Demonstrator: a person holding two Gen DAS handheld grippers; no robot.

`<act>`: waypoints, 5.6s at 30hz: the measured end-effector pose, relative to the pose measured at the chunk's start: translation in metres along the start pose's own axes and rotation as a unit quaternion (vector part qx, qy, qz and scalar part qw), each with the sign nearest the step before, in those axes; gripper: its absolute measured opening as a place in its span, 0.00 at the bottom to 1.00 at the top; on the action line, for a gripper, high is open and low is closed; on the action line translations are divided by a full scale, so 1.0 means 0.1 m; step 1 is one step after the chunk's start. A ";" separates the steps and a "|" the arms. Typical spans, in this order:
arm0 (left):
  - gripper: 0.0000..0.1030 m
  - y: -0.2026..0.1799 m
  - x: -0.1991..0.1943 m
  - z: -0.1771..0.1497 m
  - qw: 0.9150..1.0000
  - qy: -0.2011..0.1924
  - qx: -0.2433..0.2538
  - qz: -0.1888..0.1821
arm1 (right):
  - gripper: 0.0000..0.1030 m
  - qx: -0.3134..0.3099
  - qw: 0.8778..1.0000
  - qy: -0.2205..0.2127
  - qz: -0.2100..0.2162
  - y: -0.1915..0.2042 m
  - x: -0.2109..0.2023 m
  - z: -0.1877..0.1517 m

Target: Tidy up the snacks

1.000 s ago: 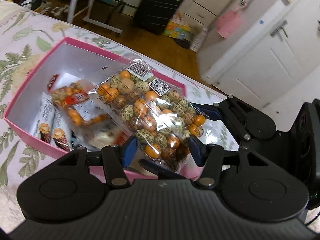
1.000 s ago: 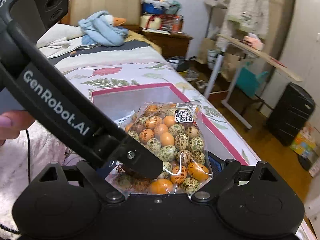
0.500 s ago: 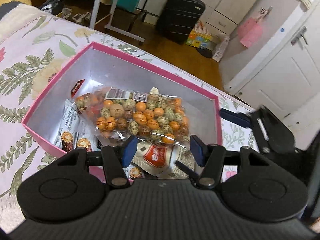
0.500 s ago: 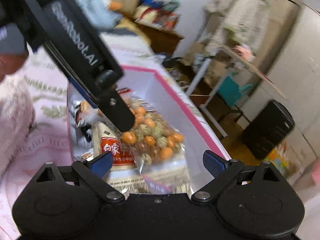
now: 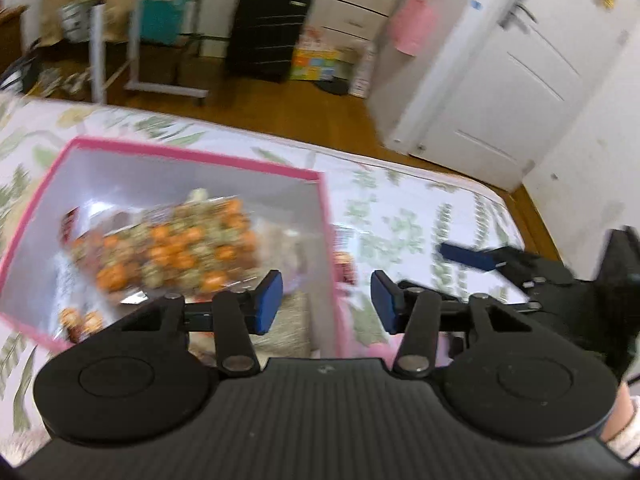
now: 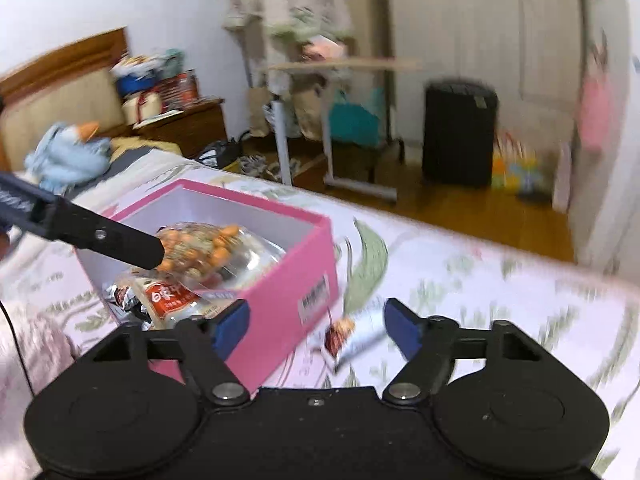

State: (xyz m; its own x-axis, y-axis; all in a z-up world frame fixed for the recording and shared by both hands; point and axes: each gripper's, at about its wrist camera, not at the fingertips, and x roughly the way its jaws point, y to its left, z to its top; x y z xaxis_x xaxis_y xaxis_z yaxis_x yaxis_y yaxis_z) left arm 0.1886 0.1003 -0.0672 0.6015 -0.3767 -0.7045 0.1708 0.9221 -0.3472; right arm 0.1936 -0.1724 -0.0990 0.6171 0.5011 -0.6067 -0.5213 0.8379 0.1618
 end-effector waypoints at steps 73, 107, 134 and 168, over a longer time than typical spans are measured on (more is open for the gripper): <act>0.24 -0.38 -0.12 0.31 0.989 0.077 0.099 0.074 | 0.21 -0.087 0.993 -0.058 0.055 1.01 -0.20 -0.06; 0.40 -0.31 -0.64 -0.10 0.997 0.041 0.066 0.008 | 0.35 0.080 0.987 0.029 -0.137 0.68 -0.93 -0.29; 0.59 -0.87 -1.10 -0.80 0.995 0.014 0.082 0.048 | 0.58 0.103 0.974 0.002 -0.201 0.84 -1.79 -0.63; 0.92 -0.78 -1.16 -1.14 0.984 -0.045 0.078 0.153 | 0.97 0.081 0.947 -0.003 -0.310 1.03 -1.83 -0.84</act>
State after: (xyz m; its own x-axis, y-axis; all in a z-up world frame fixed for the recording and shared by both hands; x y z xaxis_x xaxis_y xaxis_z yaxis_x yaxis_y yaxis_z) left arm 0.0170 0.0616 -0.0290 0.7089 -0.0756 -0.7012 0.0837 0.9962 -0.0228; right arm -0.0227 -0.1956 -0.0363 0.7786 -0.0974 -0.6199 0.0388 0.9935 -0.1074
